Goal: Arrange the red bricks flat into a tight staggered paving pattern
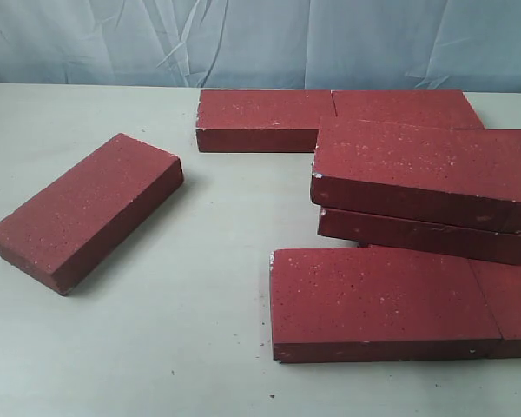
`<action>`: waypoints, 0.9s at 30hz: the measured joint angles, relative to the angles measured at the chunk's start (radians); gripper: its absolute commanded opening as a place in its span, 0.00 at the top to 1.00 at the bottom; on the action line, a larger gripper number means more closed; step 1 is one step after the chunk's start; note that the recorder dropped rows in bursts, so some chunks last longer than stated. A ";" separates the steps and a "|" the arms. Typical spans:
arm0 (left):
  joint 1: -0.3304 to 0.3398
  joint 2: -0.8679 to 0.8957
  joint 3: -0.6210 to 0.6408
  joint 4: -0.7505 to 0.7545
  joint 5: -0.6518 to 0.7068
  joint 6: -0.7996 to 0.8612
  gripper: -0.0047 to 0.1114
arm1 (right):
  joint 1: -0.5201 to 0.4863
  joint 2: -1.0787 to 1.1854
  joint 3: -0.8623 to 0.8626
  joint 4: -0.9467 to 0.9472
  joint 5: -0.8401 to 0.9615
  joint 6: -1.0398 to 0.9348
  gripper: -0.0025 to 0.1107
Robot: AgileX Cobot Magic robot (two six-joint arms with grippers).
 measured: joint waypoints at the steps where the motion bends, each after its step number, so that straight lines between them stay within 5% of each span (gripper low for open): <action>1: -0.004 0.101 -0.068 0.089 0.023 0.000 0.96 | 0.000 0.058 -0.044 -0.039 0.058 -0.016 0.99; 4: -0.068 0.293 -0.163 0.240 0.118 -0.002 0.96 | 0.000 0.173 -0.120 -0.131 0.213 -0.032 0.99; 11: -0.360 0.617 -0.459 0.468 0.707 0.052 0.96 | 0.000 0.484 -0.281 -0.331 0.606 -0.056 0.99; 16: -0.459 0.768 -0.602 0.269 0.954 0.281 0.96 | 0.000 0.637 -0.388 -0.389 0.889 -0.125 0.98; 27: -0.476 0.975 -0.677 -0.222 1.068 0.636 0.96 | -0.118 0.775 -0.436 -0.189 1.079 -0.325 0.98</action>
